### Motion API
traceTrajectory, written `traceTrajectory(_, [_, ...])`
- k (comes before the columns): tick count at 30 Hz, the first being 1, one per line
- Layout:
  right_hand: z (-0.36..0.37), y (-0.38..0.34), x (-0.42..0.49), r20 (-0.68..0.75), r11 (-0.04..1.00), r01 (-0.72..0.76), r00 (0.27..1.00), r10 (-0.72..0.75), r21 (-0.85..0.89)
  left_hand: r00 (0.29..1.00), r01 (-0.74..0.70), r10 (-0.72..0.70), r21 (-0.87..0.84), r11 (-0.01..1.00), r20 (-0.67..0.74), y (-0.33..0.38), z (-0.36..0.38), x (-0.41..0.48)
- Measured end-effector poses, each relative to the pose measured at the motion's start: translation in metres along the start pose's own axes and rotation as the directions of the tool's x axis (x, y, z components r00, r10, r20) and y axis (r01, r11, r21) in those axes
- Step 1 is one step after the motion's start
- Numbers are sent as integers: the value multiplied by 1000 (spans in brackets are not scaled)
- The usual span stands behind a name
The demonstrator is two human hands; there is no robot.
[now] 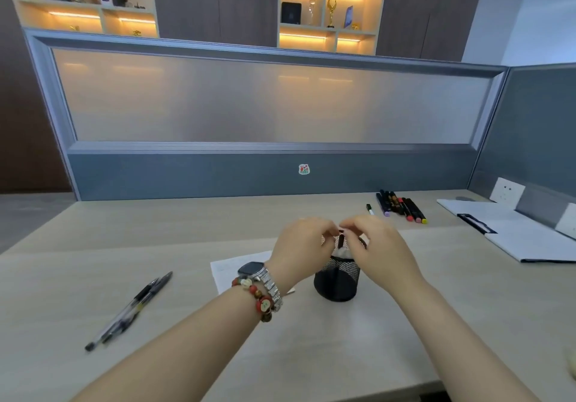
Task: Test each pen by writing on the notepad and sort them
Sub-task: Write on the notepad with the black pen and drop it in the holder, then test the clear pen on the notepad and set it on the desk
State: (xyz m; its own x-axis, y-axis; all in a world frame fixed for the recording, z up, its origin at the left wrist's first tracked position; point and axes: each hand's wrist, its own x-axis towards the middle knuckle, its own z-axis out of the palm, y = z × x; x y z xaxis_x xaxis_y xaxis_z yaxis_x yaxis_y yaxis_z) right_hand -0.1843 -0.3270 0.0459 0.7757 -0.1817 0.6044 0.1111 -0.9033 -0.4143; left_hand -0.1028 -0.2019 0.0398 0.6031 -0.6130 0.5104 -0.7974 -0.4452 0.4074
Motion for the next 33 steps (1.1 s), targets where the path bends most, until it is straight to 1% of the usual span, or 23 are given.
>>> traceTrajectory(2, [-1,-5,3,-81,1000,0,997,2,28,1000,2,-3,-21,1000,-24,-4,-6,-2])
traceTrajectory(3, [0,-10,4,-93,999,1,996,3,43,999,4,-5,-29,1000,-34,-6,-11,-4])
traceTrajectory(8, [27,-43,10,-60,997,48,997,-45,60,996,67,-68,-21,998,-63,-33,-35,-24])
traceTrajectory(11, [59,-62,13,14,991,6,1000,-7,130,991,120,-120,-8,993,-60,-59,-51,-44])
traceTrajectory(16, [117,-91,12,200,979,-68,979,28,193,964,255,-249,57,965,-92,-114,-81,-83])
traceTrajectory(22, [175,-128,8,363,970,-87,932,-1,225,919,394,-382,243,886,-96,-173,-110,-132])
traceTrajectory(24, [191,-141,5,417,973,-52,908,-47,224,893,447,-443,284,848,-83,-186,-113,-144])
traceTrajectory(27, [212,-159,-1,495,967,74,848,-189,243,842,529,-536,304,792,-67,-200,-116,-158])
traceTrajectory(29, [223,-169,-5,521,959,118,819,-240,256,818,561,-571,309,768,-69,-206,-115,-165])
traceTrajectory(33, [236,-177,-10,507,956,148,821,-262,255,809,569,-583,342,748,-70,-211,-117,-171])
